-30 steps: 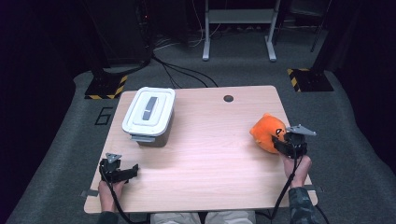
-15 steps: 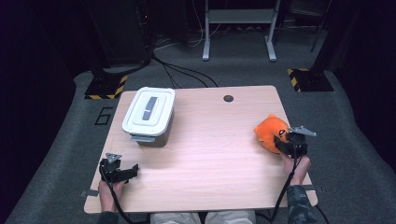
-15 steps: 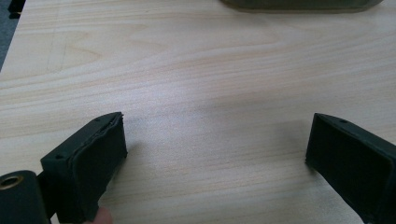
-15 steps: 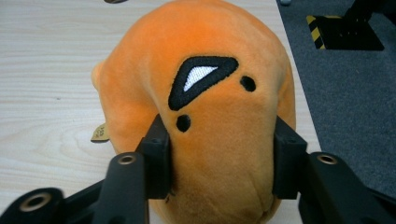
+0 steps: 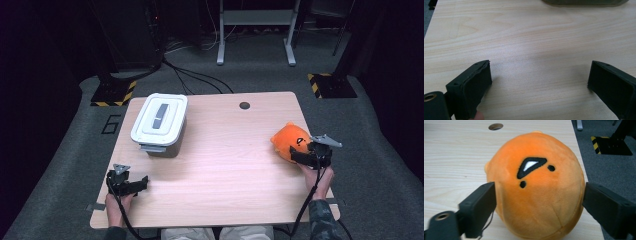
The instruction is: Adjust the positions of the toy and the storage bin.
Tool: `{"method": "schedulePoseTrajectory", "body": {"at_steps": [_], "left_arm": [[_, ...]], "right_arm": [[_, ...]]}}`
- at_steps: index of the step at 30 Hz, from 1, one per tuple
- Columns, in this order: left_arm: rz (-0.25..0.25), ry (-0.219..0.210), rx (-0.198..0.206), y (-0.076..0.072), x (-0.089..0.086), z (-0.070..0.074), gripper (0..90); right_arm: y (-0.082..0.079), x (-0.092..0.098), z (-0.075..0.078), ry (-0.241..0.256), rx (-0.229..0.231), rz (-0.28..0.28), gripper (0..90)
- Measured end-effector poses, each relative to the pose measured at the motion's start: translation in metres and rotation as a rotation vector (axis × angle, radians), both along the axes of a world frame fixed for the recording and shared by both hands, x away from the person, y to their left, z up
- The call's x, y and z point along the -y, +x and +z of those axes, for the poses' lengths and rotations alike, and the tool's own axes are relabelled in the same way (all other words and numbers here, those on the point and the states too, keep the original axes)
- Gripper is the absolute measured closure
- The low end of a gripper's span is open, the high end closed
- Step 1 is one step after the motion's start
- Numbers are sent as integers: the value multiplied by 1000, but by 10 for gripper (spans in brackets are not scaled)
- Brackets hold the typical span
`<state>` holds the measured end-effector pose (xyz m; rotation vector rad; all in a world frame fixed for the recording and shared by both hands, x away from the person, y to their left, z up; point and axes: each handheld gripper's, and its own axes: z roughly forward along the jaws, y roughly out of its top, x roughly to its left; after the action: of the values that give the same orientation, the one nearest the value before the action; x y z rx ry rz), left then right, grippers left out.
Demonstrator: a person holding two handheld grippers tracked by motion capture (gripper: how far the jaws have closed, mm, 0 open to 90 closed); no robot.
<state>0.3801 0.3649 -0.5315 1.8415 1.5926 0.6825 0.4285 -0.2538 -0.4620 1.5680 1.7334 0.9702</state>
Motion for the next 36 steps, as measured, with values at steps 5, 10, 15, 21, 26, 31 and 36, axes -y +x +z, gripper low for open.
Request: {"method": "schedulePoseTrajectory", "body": {"at_steps": [5,10,15,21,26,31,36], "left_arm": [[0,0,0,0,0,0,47],[0,0,0,0,0,0,47],[0,0,0,0,0,0,47],[0,0,0,0,0,0,47],[0,0,0,0,0,0,47],[0,0,-1,0,0,0,47],[2,1,2,1,0,0,46]], "right_arm": [[-13,-2,9,-24,24,43,39],[-29,-7,16,-32,48,75,18],[-44,-19,15,-26,64,110,9],[-58,-44,0,-38,49,196,9],[-60,-67,-27,-64,-6,278,13],[-56,-80,-54,-94,-74,331,7],[-50,-85,-64,-130,-104,358,10]]}}
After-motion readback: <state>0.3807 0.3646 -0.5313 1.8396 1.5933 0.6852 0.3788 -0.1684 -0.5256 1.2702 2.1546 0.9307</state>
